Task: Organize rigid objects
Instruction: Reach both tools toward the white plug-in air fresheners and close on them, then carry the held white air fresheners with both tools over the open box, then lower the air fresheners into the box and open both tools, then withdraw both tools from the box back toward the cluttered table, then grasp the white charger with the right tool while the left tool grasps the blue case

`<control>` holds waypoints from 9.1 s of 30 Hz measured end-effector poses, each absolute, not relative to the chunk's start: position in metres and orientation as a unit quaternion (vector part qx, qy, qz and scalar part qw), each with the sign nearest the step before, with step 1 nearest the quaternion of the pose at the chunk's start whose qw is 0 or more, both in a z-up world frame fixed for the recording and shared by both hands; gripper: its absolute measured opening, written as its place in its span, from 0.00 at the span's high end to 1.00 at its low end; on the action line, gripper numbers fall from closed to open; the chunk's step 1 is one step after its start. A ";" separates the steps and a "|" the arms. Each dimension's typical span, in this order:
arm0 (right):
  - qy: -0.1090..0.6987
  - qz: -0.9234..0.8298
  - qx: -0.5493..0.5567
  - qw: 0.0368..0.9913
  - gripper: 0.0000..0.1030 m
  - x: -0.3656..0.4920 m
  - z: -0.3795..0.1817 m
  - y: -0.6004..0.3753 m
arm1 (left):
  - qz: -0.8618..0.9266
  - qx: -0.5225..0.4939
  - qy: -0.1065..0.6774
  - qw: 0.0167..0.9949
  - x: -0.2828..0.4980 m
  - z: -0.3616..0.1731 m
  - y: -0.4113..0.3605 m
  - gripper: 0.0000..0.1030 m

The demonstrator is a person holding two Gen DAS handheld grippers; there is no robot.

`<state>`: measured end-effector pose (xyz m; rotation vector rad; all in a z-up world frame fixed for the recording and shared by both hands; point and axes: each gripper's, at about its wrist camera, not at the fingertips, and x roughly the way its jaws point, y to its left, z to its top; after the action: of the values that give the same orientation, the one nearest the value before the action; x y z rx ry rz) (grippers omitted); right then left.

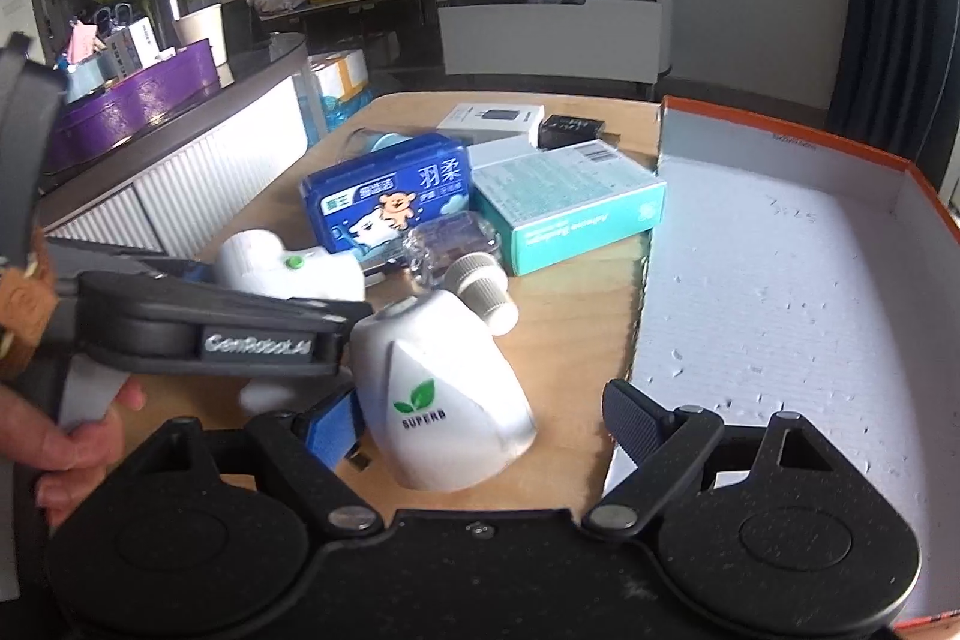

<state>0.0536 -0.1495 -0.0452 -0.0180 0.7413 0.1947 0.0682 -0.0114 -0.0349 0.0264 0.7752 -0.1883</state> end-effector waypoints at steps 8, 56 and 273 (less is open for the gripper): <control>0.370 0.099 -0.010 0.924 0.33 0.058 -0.049 -0.149 | -0.078 -0.015 0.369 0.926 0.062 -0.029 0.001 0.31; 0.251 -0.051 0.066 0.964 0.33 0.035 0.040 -0.324 | -0.156 -0.014 0.344 0.926 0.088 0.037 -0.141 0.31; 0.386 0.186 -0.102 0.898 0.51 0.054 -0.040 -0.129 | -0.043 -0.011 0.399 0.916 0.132 -0.007 -0.013 0.14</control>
<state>0.0542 -0.1287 -0.0395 -0.2107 0.8001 0.3846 0.1315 -0.0133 -0.0068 -0.0222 0.8206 -0.0894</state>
